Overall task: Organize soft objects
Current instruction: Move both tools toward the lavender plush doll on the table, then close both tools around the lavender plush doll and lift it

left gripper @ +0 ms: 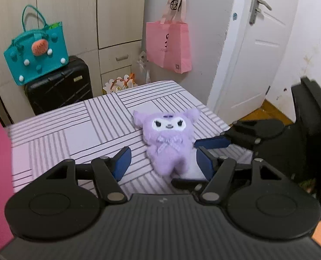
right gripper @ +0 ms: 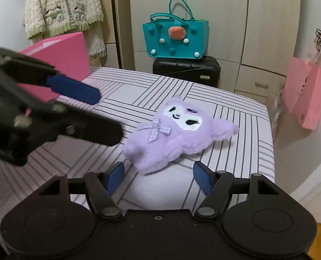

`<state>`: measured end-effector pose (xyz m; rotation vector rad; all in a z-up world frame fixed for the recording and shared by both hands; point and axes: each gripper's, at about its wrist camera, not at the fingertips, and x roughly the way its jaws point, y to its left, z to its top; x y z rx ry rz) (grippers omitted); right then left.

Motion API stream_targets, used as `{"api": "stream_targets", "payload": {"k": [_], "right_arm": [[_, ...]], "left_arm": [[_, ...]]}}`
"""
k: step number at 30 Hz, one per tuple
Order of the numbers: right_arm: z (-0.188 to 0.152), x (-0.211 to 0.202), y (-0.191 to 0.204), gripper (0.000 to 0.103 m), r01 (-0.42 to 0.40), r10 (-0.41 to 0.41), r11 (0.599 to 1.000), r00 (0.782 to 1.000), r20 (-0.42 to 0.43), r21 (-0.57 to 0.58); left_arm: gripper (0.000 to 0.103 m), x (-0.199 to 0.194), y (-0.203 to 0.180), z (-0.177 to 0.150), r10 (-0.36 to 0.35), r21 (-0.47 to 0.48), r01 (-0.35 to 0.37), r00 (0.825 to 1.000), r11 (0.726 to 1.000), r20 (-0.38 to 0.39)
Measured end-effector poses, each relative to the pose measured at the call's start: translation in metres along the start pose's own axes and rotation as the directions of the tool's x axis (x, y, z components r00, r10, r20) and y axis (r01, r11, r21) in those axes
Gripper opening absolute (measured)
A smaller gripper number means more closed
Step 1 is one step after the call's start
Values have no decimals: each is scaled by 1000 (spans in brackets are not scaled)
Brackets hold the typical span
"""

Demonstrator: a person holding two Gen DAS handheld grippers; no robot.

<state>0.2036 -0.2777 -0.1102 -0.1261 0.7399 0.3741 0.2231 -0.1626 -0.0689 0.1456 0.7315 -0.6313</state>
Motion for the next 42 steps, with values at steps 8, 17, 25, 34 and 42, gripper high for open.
{"api": "stream_targets", "payload": {"k": [8,17,25,34,42], "right_arm": [[8,18,-10,92,-28,29,999,999,43,-29],[9,20,-10,85,-22,27,998,996,83,-58],[7,13,1,77,24,-15,997,994,109,-80],[9,-14,24,45,-10,12,1000,990,142,-15],[13,-50,57,45,-48,50,999,991,123,-18]], "left_arm": [[64,46,8,9,-55,-127,48,997,991,-51],[50,70,15,1,-84,-178,72,994,981,-65],[47,67,17,-2,-99,-190,89,994,978,-42],[46,37,10,-6,-96,-189,88,995,978,-31],[46,-13,10,-17,-116,-201,110,993,973,-19]]}}
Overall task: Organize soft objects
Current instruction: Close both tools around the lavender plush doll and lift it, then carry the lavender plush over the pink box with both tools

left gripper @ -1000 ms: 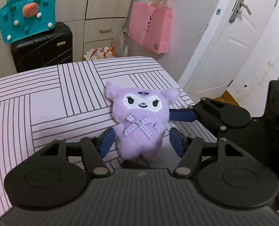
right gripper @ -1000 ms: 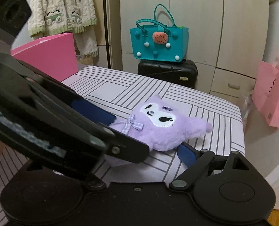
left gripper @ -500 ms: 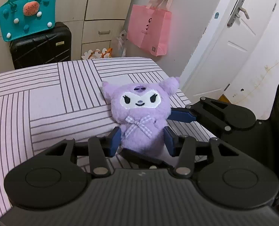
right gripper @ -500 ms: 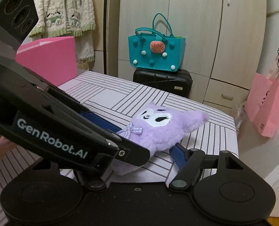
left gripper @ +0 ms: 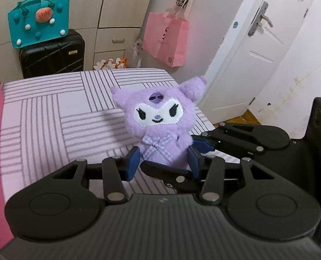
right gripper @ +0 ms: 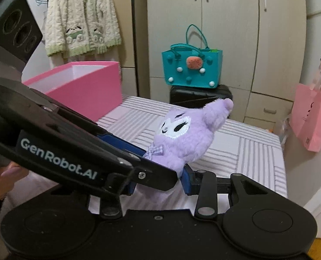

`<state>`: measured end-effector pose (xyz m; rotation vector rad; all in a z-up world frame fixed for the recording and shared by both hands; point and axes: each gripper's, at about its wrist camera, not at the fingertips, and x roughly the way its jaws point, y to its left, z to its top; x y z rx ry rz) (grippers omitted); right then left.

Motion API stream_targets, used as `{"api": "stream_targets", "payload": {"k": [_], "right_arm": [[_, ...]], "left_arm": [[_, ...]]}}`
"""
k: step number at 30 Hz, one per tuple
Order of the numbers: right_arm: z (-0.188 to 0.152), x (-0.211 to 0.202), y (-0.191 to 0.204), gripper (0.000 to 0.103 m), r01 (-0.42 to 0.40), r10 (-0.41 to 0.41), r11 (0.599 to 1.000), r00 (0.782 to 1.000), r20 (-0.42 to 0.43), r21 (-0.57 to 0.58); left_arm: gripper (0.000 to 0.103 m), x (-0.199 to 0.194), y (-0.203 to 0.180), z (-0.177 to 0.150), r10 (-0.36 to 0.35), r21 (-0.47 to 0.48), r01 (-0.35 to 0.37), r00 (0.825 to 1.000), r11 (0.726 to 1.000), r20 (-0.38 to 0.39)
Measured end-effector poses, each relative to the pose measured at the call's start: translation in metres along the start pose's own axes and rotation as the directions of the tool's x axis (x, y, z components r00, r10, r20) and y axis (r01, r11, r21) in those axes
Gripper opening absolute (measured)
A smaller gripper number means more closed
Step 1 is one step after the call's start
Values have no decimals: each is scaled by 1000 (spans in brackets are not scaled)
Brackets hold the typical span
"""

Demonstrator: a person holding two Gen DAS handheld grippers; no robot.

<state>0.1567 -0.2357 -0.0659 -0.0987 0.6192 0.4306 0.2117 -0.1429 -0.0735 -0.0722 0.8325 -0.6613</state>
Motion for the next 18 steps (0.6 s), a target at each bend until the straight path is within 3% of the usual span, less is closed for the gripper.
{"api": "stream_targets", "payload": {"k": [7,18], "right_arm": [[12,-29,37,45,-51,51,999,999,-19,-10],[44,-57,102,47,-155,155,978,988,-8,-143]], "left_arm": [[46,-49,-1,-16,-3,-28,3,1000,1000,4],[47,-138,5,-30,46,-40,-44,998,998,46]]}}
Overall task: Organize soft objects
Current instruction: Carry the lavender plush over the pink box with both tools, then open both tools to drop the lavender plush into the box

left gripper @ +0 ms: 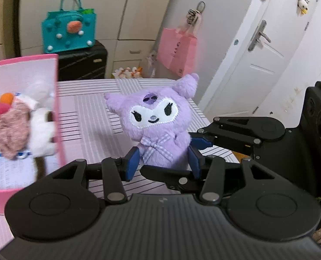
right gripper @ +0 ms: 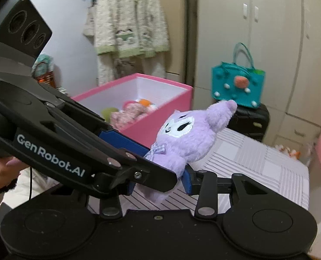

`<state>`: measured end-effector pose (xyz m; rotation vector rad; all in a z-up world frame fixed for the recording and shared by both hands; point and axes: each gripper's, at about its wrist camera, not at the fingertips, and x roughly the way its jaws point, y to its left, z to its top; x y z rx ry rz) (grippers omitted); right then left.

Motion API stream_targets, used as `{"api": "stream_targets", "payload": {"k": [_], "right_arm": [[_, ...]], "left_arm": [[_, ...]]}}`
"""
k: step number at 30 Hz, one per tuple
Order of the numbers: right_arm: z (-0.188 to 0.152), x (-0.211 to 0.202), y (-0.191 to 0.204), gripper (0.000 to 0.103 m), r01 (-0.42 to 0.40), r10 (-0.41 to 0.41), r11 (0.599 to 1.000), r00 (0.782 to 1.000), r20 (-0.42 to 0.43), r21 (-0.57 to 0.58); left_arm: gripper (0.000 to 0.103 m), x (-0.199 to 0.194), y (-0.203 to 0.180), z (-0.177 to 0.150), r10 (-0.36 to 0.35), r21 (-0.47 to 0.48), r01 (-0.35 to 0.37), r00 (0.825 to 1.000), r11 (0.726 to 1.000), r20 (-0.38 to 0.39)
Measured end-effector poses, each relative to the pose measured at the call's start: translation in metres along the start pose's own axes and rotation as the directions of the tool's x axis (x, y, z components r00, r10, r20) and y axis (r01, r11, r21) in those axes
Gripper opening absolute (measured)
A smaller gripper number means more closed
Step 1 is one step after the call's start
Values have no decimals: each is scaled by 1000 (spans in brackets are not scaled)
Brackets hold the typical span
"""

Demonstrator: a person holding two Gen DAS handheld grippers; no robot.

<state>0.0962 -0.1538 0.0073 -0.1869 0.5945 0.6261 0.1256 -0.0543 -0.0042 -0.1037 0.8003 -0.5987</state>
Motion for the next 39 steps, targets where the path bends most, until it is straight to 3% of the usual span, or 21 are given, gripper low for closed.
{"api": "stream_targets", "payload": {"k": [10,19,30,39], "right_arm": [[41,32,40,47,-95,99,994,992,73,-60],[85,91,42,47,-137,139,990,988,65,-31],[126,182,30,47,-172,173,985,982,-70,25],[130,212,39,48,-128,123,991,980,-158,-23]], "left_arm": [[47,-60,44,-3,117,-31,-114,987,993,110],[48,-71,108,18,177,-107,-162,972,981,153],[47,-41,199,45,205,-278,-159,968,947,143],[47,-21,231,50,231,-339,-189,969,922,88]]}}
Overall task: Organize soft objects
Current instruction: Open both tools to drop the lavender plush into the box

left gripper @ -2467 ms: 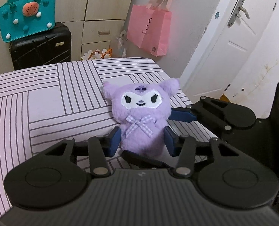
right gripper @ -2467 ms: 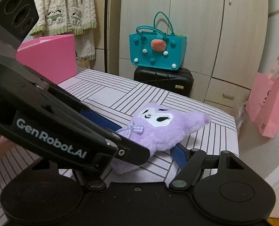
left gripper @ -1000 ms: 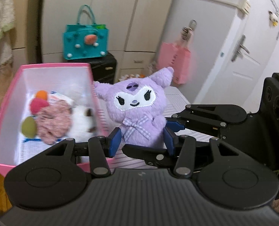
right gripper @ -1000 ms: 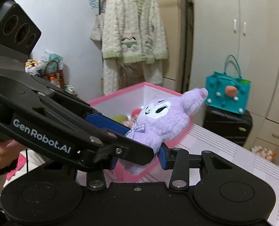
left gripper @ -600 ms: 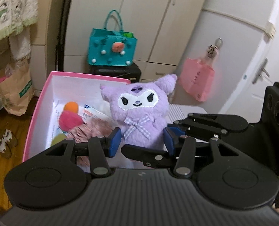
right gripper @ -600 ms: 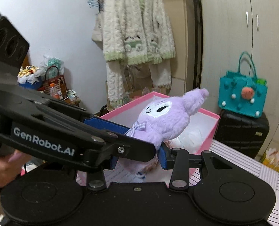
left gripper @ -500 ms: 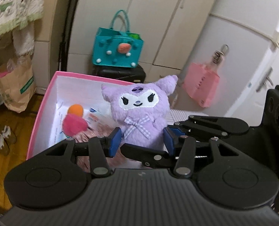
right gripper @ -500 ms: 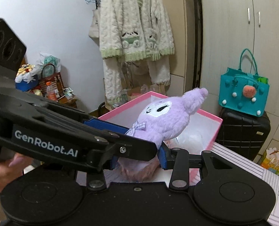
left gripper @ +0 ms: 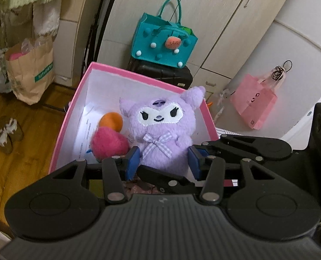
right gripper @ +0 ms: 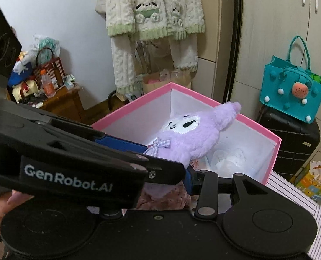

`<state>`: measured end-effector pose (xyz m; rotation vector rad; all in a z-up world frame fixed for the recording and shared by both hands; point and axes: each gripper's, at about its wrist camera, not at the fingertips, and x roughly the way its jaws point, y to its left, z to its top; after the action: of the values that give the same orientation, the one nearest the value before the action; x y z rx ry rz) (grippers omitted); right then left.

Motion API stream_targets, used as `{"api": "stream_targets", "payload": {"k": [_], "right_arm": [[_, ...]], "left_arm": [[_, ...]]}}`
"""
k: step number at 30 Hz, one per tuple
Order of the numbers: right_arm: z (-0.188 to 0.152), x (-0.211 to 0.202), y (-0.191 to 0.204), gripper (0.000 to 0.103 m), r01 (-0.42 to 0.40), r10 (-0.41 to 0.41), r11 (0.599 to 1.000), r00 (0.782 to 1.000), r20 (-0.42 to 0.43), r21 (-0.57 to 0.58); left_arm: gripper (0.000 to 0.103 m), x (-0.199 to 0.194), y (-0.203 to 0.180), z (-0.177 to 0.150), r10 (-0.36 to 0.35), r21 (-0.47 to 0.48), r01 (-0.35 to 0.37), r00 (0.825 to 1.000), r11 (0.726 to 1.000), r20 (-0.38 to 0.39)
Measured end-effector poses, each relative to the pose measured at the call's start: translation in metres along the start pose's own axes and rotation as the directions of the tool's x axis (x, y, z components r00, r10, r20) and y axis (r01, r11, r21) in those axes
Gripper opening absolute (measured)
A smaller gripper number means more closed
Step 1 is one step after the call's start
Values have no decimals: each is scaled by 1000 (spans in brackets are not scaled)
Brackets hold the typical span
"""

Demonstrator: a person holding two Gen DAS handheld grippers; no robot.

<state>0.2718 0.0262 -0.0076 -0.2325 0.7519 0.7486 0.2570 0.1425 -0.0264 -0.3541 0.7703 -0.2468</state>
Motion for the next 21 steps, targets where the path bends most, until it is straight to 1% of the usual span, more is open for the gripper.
{"api": "stream_targets", "payload": {"k": [1,2,3,4,5,7,9,11,13,15,17,18,19,21], "right_arm": [[0,0,0,50,-3,3,1000,1000,-4,-8],[-1,-1,0,58,-1,1,1000,1000,-4,-23],[-2,-2,1,63,21,-21,999,1000,6,-35],[-2,-4,1,73,44,-44,998,999,21,-45],[-4,-9,3,76,66,-64,996,997,38,-57],[-8,-19,3,76,87,-84,995,995,52,-56],[-12,-32,3,78,98,-95,994,993,63,-48],[-19,-48,5,82,123,-118,991,988,97,-43],[-28,-63,8,84,136,-130,990,984,120,-43],[-35,-76,12,85,151,-144,987,981,129,-47],[-41,-87,16,88,167,-159,984,979,129,-59],[-43,-91,18,90,176,-167,983,978,125,-61],[-45,-94,20,96,185,-178,981,977,116,-60],[-48,-100,23,98,210,-204,976,974,103,-56]], "left_arm": [[46,1,1,0,-2,-6,2,1000,1000,-7],[46,1,3,-1,-3,-17,2,1000,1000,-12],[47,1,2,-2,2,-21,-3,1000,1000,-14],[48,0,1,-2,8,-16,-8,1000,1000,-9],[49,-3,-2,-4,18,1,-18,1000,1000,3],[49,-12,-10,-6,59,57,-61,998,997,38],[51,-24,-16,-9,85,88,-92,993,992,77],[56,-35,-21,-12,106,100,-116,989,988,104],[58,-45,-25,-16,137,108,-151,982,983,132],[60,-55,-30,-21,157,124,-177,976,976,150],[61,-63,-34,-24,161,145,-183,975,972,153],[62,-66,-36,-25,163,150,-186,975,971,150],[62,-69,-37,-25,171,148,-193,974,970,149],[63,-77,-40,-28,184,146,-206,971,968,152]]}}
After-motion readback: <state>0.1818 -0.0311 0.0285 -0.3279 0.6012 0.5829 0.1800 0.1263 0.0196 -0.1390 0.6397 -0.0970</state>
